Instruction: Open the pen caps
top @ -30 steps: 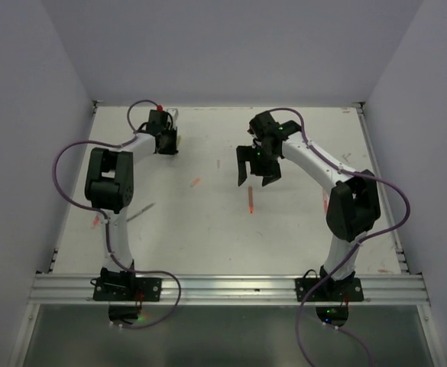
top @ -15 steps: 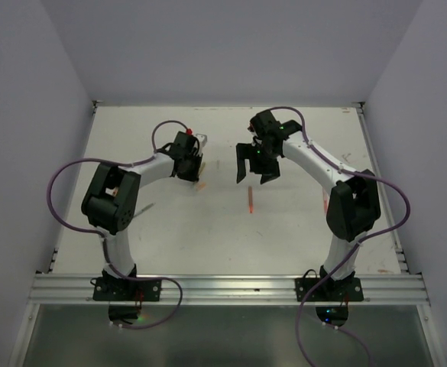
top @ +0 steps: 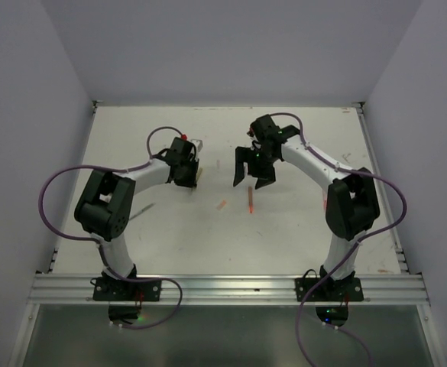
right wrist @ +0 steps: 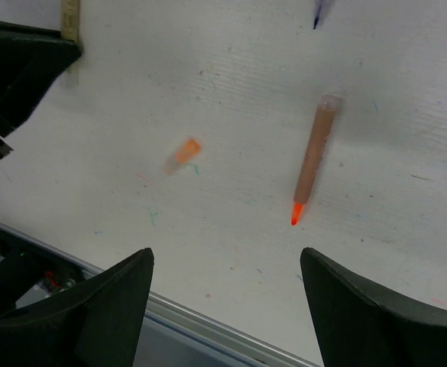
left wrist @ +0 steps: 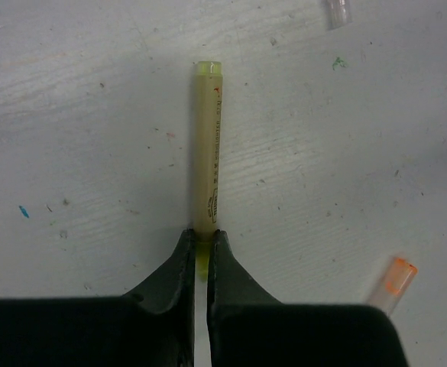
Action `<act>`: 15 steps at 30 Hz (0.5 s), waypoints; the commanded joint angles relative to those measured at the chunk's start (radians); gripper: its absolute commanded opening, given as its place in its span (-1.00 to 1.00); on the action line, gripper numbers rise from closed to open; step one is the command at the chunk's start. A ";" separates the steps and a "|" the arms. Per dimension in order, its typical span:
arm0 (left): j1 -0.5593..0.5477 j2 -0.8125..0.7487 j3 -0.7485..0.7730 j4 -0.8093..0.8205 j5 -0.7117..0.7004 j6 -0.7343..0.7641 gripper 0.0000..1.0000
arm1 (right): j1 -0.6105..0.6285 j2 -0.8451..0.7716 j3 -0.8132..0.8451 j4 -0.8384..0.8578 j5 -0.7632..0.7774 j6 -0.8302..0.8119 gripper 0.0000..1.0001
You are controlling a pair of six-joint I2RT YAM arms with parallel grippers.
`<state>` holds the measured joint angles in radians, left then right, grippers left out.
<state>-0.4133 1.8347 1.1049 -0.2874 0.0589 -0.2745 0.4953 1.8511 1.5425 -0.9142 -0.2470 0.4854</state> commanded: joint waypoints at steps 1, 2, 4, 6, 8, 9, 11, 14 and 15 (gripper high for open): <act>-0.013 -0.026 -0.036 -0.085 0.073 -0.041 -1.00 | 0.011 0.028 -0.033 0.095 -0.136 0.054 0.61; -0.015 -0.032 -0.034 -0.093 0.078 -0.040 -1.00 | 0.015 0.028 -0.048 0.128 -0.167 0.071 0.59; -0.018 -0.041 -0.030 -0.111 0.090 -0.040 -1.00 | 0.017 0.051 -0.099 0.211 -0.256 0.123 0.53; -0.018 -0.057 -0.037 -0.114 0.105 -0.043 -1.00 | 0.023 0.066 -0.128 0.248 -0.273 0.146 0.37; -0.018 -0.068 -0.042 -0.116 0.120 -0.048 -1.00 | 0.032 0.063 -0.189 0.290 -0.294 0.180 0.23; -0.019 -0.071 -0.045 -0.116 0.124 -0.048 -1.00 | 0.037 0.060 -0.214 0.294 -0.287 0.186 0.21; -0.021 -0.078 -0.048 -0.116 0.124 -0.043 -1.00 | 0.043 0.053 -0.232 0.287 -0.259 0.190 0.20; -0.021 -0.084 -0.056 -0.116 0.124 -0.040 -1.00 | 0.043 0.033 -0.259 0.278 -0.235 0.191 0.20; -0.021 -0.084 -0.057 -0.116 0.127 -0.038 -1.00 | 0.043 0.030 -0.262 0.258 -0.224 0.188 0.19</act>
<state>-0.4282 1.7847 1.0618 -0.3672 0.1577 -0.3042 0.5377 1.9217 1.2839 -0.6754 -0.4656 0.6464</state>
